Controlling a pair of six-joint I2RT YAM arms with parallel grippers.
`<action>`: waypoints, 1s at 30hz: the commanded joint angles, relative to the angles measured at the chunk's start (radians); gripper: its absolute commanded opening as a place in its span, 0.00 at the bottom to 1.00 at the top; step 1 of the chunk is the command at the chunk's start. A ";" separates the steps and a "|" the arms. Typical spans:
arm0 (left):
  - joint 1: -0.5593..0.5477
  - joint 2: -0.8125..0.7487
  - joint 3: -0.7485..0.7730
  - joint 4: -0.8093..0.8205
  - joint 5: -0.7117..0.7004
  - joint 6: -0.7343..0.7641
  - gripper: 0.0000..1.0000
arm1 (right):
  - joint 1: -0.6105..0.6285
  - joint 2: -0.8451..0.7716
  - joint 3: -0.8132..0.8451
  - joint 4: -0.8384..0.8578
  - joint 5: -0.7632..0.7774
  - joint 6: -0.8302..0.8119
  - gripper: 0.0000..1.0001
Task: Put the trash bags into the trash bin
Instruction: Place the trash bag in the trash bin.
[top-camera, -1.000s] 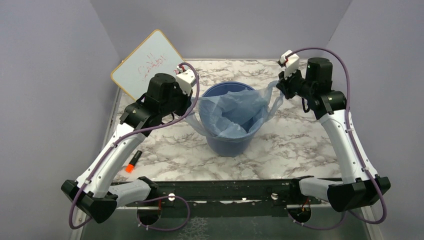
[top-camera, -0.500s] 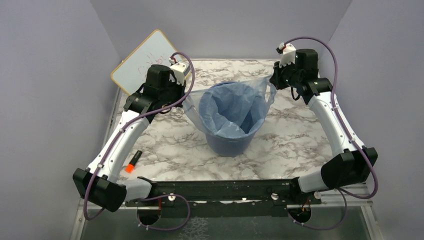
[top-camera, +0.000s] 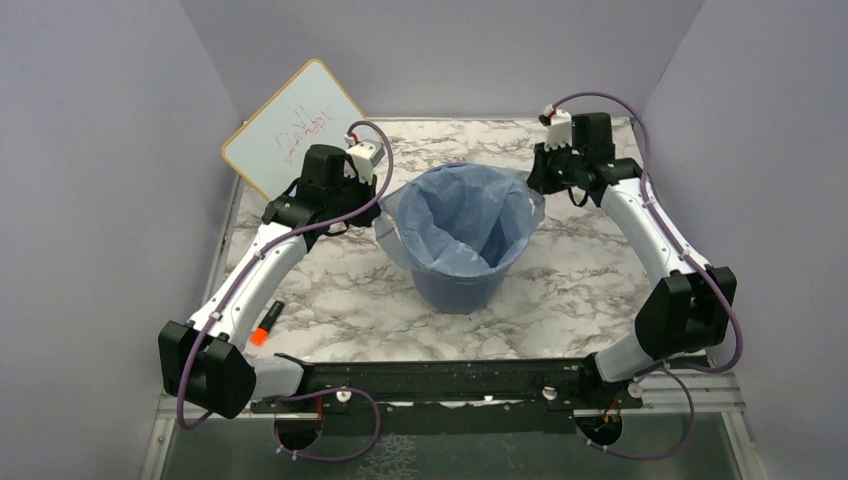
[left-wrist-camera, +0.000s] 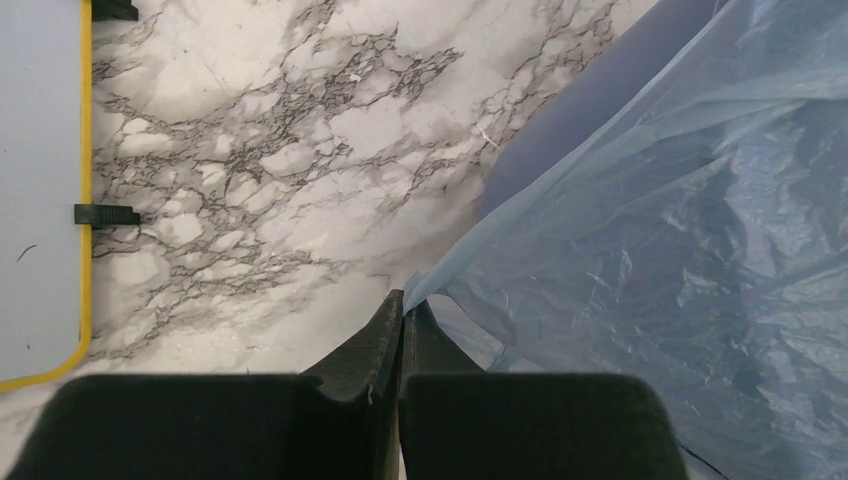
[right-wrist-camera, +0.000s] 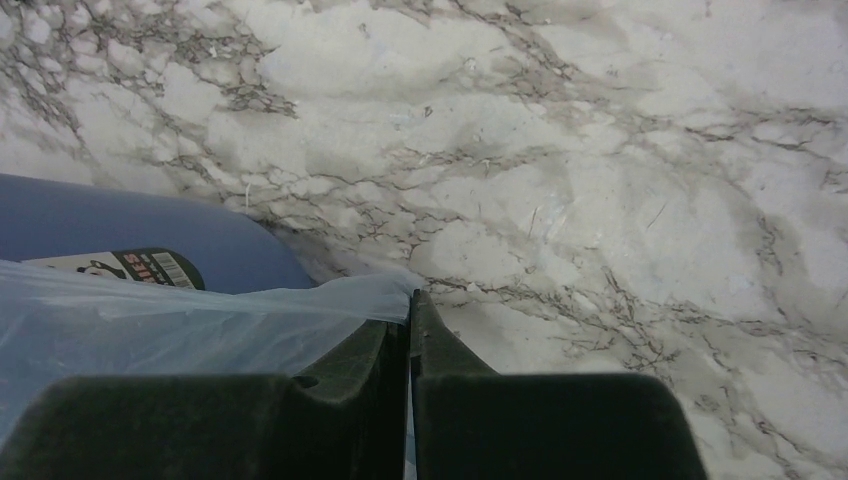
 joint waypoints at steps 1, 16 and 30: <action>0.015 -0.001 -0.035 0.075 0.049 -0.037 0.00 | -0.007 0.020 -0.042 -0.013 -0.033 0.013 0.09; 0.035 0.070 -0.070 0.202 0.156 -0.129 0.00 | -0.007 0.038 -0.151 0.033 -0.177 0.064 0.11; 0.052 0.008 -0.204 0.265 0.146 -0.178 0.00 | -0.006 -0.123 -0.228 0.126 -0.038 0.172 0.46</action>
